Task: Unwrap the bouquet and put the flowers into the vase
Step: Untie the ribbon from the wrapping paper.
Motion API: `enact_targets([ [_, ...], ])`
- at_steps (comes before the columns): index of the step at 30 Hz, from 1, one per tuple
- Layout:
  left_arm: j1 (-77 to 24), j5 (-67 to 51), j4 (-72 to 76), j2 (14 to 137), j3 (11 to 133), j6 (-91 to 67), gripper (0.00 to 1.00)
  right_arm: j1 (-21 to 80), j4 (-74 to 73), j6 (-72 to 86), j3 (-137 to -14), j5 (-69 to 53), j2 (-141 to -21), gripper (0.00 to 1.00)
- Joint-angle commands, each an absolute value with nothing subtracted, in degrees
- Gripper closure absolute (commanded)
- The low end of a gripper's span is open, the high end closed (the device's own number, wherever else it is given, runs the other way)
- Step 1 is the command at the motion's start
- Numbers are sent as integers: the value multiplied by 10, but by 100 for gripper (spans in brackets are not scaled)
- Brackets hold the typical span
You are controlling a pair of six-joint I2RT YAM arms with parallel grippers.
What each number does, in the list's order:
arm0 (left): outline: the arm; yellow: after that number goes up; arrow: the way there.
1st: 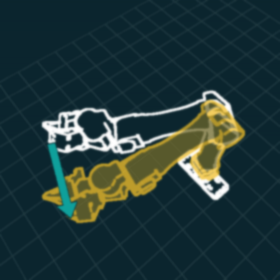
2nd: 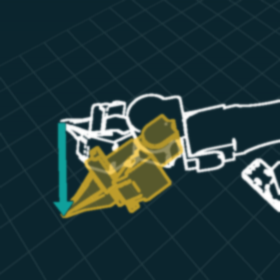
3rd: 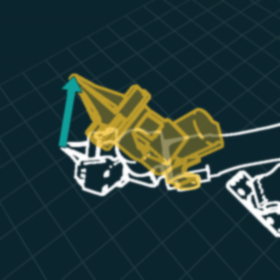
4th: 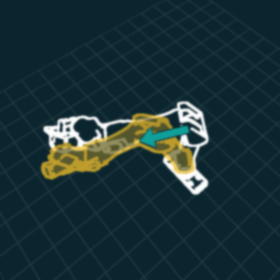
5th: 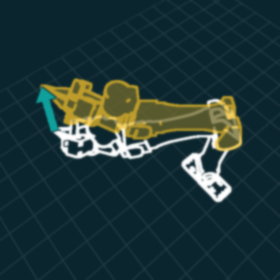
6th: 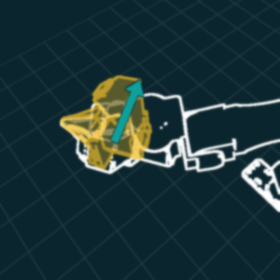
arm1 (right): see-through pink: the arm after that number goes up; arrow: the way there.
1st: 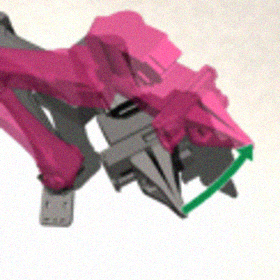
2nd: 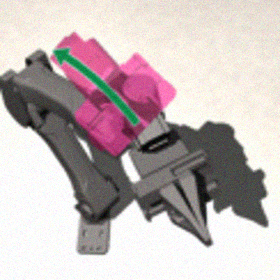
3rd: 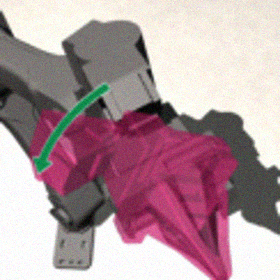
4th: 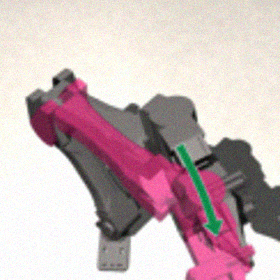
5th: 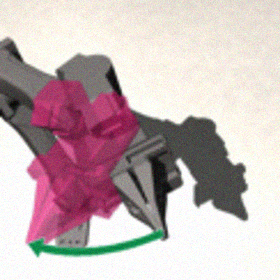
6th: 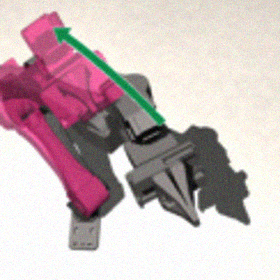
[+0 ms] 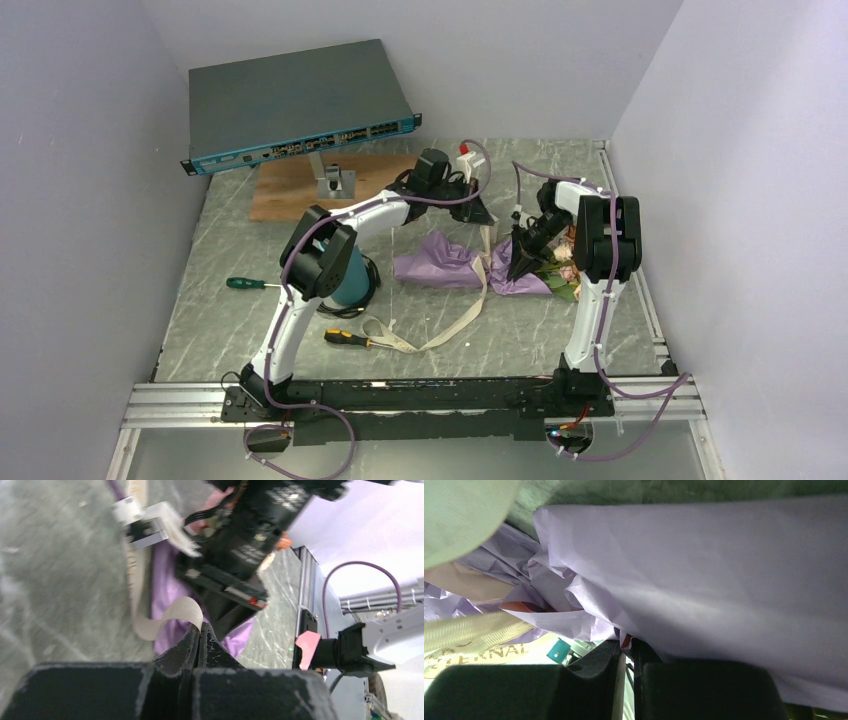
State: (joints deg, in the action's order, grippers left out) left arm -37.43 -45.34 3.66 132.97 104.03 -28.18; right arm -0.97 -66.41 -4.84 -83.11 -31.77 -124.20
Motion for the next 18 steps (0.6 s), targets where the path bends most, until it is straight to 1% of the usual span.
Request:
enact_targets([
  [1,-380,-463,164,1247,1047,-289,100,-4,-544,-71,-815,-190,-1285,100],
  [6,-356,-413,154,1257,1030,-327,100,-4,-544,-69,-818,-192,-1285,100],
  [8,-348,-408,129,1262,1037,-322,99,-4,-546,-70,-819,-192,-1286,100],
  [9,-347,-415,116,1257,1037,-301,85,-4,-545,-69,-819,-194,-1286,100],
  [10,-347,-427,106,1249,1036,-278,68,-4,-544,-69,-819,-194,-1285,100],
  [11,-348,-441,92,1241,1032,-249,57,-4,-544,-68,-819,-196,-1285,100],
  [12,-348,-455,77,1232,1025,-230,50,-4,-544,-68,-820,-196,-1285,100],
  [13,-349,-468,59,1221,1016,-205,47,-4,-545,-68,-821,-197,-1285,100],
  [18,-358,-483,-32,1153,932,-87,39,-4,-546,-67,-828,-200,-1288,100],
])
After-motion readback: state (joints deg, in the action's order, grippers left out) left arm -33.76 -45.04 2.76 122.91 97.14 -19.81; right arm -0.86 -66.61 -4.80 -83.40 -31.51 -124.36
